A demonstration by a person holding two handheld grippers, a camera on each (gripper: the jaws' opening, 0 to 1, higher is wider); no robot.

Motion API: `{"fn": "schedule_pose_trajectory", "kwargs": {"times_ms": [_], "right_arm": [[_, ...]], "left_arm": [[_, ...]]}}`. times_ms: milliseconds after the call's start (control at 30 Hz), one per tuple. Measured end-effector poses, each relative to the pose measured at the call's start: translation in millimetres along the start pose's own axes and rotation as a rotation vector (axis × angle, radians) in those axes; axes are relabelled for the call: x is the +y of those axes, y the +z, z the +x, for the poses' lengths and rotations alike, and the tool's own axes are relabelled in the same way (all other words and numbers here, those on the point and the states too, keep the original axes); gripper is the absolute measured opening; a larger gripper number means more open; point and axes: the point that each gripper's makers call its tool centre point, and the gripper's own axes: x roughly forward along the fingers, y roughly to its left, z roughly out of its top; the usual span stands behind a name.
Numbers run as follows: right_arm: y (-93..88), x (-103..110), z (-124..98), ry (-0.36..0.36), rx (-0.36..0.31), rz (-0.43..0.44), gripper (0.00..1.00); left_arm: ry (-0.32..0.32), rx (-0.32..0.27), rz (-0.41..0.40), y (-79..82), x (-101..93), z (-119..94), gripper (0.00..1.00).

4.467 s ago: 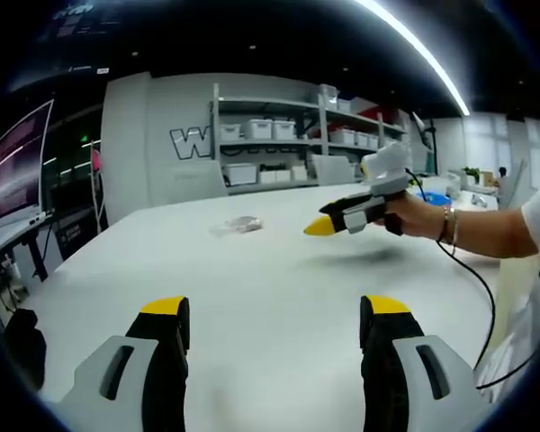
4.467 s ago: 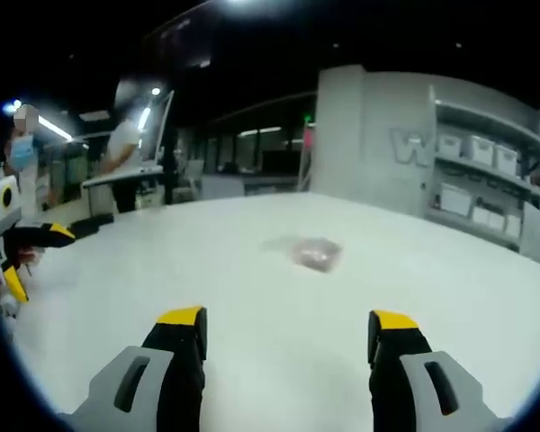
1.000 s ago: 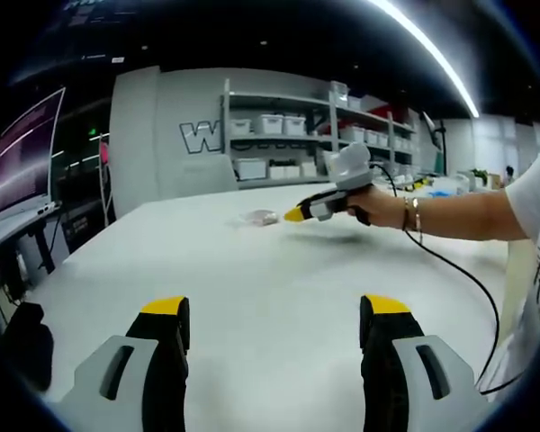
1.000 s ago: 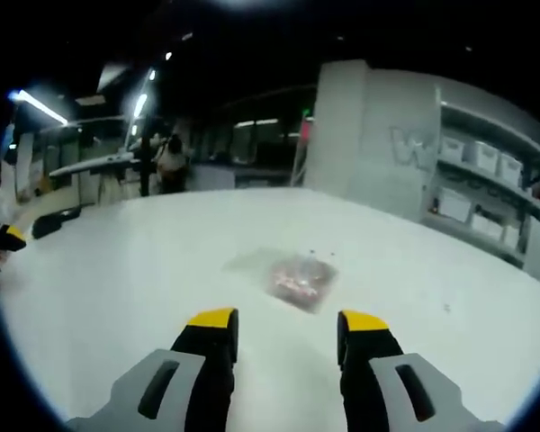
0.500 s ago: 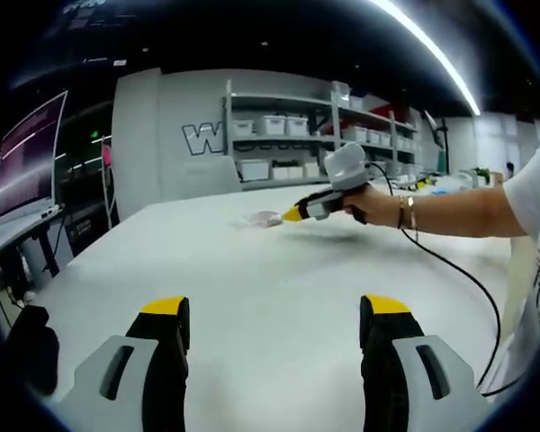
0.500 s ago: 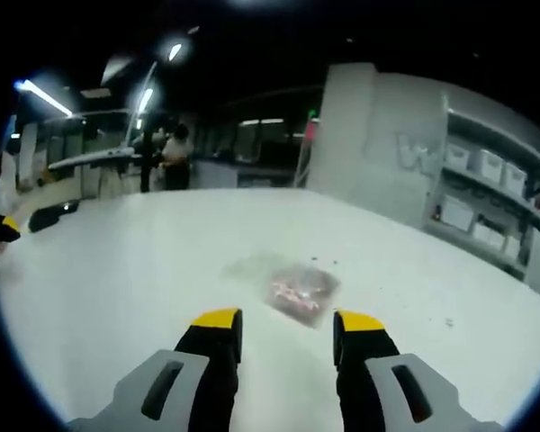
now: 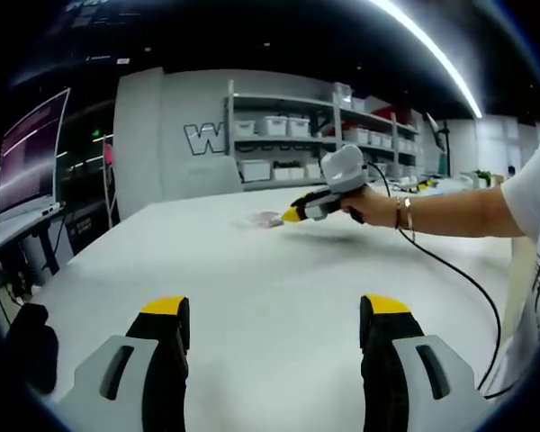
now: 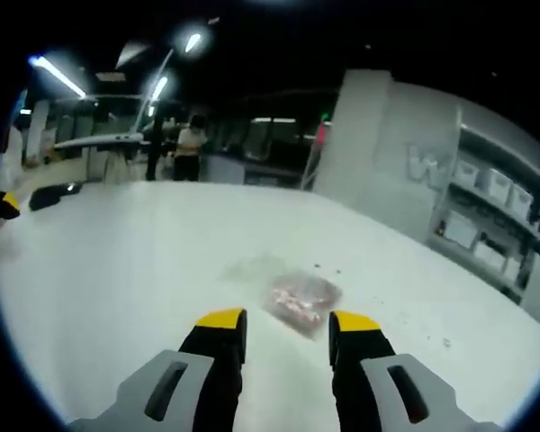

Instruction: Open the resealable bag by pulling the two sides of the seal apart until the entire bag opening is separated and visibly accessible.

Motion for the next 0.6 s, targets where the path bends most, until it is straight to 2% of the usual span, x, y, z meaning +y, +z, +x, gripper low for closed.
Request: {"fn": "schedule_pose_trajectory", "kwargs": {"times_ms": [233,600], "right_arm": [[0.0,2.9,5.9,0.019,0.001,-0.014,0.32],[7.7,4.5,15.0,0.027,-0.004,-0.148,0.28]], "left_arm": [[0.011,-0.001,0.000,0.2,2.7,-0.3,0.76],[0.000,0.001,-0.002,-0.2,0.7,2.9,0.76]]}}
